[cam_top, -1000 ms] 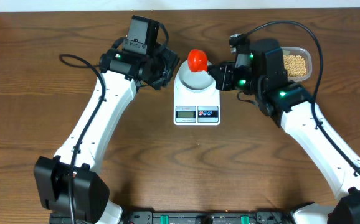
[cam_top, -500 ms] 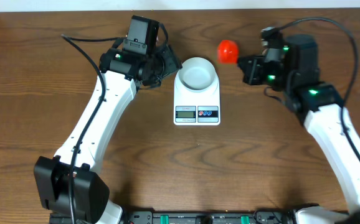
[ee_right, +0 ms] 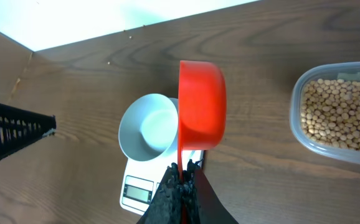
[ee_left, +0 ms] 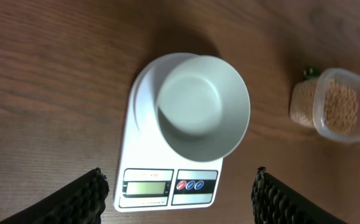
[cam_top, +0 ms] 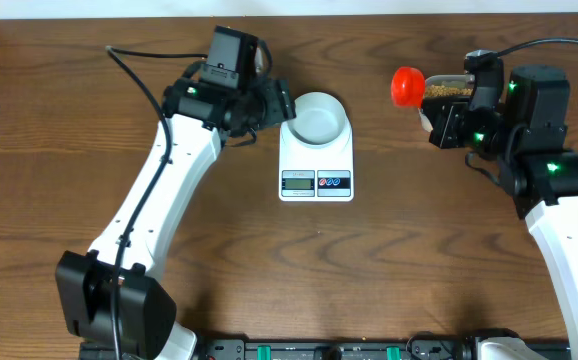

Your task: Scoop item into bowl and weigh 50g on scale

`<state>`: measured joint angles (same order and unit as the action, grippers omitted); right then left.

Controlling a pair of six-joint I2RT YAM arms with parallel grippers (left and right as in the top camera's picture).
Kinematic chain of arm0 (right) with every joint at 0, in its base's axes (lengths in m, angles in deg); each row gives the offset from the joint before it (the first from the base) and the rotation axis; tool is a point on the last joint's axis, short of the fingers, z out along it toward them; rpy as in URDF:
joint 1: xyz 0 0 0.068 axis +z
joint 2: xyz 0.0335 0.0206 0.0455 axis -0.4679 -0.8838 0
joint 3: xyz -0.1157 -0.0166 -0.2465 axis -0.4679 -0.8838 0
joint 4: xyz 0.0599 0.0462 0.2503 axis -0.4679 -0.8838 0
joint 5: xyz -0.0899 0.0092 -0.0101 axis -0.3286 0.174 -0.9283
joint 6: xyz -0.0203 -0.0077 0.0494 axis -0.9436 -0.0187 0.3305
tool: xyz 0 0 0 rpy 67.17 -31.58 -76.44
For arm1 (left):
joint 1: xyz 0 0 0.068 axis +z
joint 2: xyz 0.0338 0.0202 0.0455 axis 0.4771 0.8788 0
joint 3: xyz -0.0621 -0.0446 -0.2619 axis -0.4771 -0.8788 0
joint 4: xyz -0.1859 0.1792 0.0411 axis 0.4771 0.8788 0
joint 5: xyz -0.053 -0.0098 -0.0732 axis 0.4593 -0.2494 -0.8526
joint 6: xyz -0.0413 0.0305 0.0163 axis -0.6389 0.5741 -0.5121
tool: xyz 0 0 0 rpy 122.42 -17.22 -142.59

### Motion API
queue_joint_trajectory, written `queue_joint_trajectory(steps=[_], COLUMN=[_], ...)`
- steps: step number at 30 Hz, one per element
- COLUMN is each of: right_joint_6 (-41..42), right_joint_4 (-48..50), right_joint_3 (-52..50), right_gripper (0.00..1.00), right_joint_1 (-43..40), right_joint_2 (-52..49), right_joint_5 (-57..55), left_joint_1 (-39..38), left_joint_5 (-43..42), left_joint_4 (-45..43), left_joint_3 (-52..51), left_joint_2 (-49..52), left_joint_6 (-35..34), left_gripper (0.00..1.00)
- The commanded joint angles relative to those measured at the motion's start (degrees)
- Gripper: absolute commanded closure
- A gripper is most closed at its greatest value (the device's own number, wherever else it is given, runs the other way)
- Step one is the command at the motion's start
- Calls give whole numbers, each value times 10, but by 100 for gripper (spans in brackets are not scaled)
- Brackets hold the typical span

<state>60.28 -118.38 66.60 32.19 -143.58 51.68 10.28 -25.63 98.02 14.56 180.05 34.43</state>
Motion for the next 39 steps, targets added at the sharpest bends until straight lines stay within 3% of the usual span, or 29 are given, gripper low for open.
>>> queue_joint_trajectory(steps=[1, 14, 21, 29, 39], right_joint_6=[-23, -23, -23, -23, -23], right_joint_4=[-2, -2, -3, -3, -3], right_joint_3=[11, 11, 11, 11, 10], right_gripper=[99, 99, 99, 99, 99], right_joint_1=[-3, -3, -3, -3, -3], right_joint_2=[0, -11, -12, -12, -12], right_joint_5=[3, -6, -5, -5, -6], left_joint_1=[-31, -146, -195, -205, -209], left_joint_5=[7, 7, 33, 52, 43], left_joint_4=[5, 1, -67, -137, -152], left_joint_3=[-17, -90, -131, -147, -147], left_joint_2=[-2, 13, 18, 61, 124], left_joint_6=[34, 53, 47, 26, 27], left_gripper=[24, 25, 25, 25, 25])
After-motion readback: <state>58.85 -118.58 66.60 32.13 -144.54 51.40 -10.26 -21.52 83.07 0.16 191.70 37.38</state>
